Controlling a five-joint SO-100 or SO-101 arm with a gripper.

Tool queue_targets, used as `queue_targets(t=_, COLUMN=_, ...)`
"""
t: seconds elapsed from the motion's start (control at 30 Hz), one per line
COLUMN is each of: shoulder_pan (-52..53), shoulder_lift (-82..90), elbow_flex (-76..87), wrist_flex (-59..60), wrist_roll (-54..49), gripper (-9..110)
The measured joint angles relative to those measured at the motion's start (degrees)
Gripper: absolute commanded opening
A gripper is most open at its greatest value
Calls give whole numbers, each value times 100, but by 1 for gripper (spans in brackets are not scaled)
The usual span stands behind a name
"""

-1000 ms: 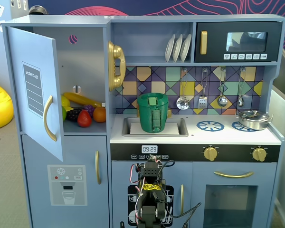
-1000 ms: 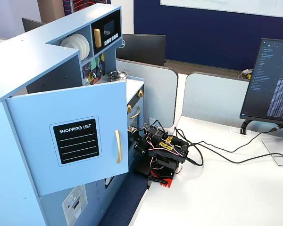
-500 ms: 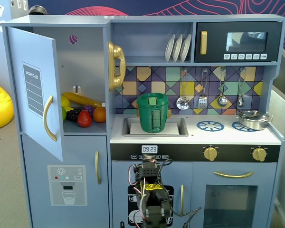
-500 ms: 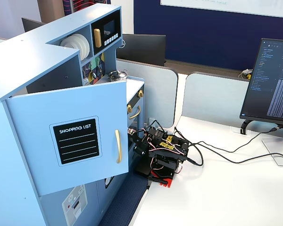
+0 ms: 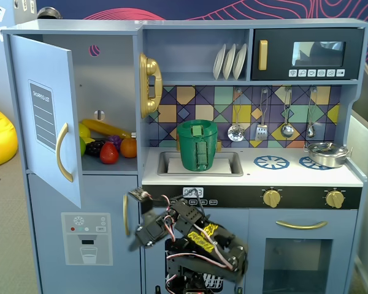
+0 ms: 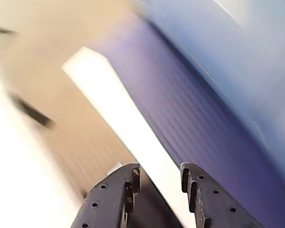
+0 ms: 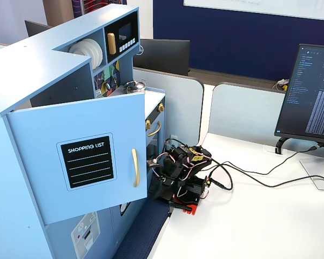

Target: Close the left cabinet door

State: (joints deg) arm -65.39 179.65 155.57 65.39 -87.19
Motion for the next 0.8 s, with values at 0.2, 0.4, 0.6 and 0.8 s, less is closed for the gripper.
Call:
queue_targets(t=0.2, shoulder_pan=-1529, shoulder_lift=-431, elbow_flex=-712, wrist_flex=-1292, wrist_roll=-439, gripper=0)
queue_targets(t=0.4, shoulder_pan=-2426, shoulder_lift=-1644, elbow_flex=-1556, wrist_flex=-3041, wrist_roll=-932, gripper=0)
queue_targets(t=0.6, shoulder_pan=-2689, shoulder_lift=-2997, elbow_flex=-2654, wrist_flex=-3788, wrist_roll=-1336, gripper=0)
queue_targets(t=0.8, shoulder_pan=-2865, shoulder_lift=-4236, elbow_flex=-3779, wrist_flex=-4061, wrist_roll=-1679, gripper=0)
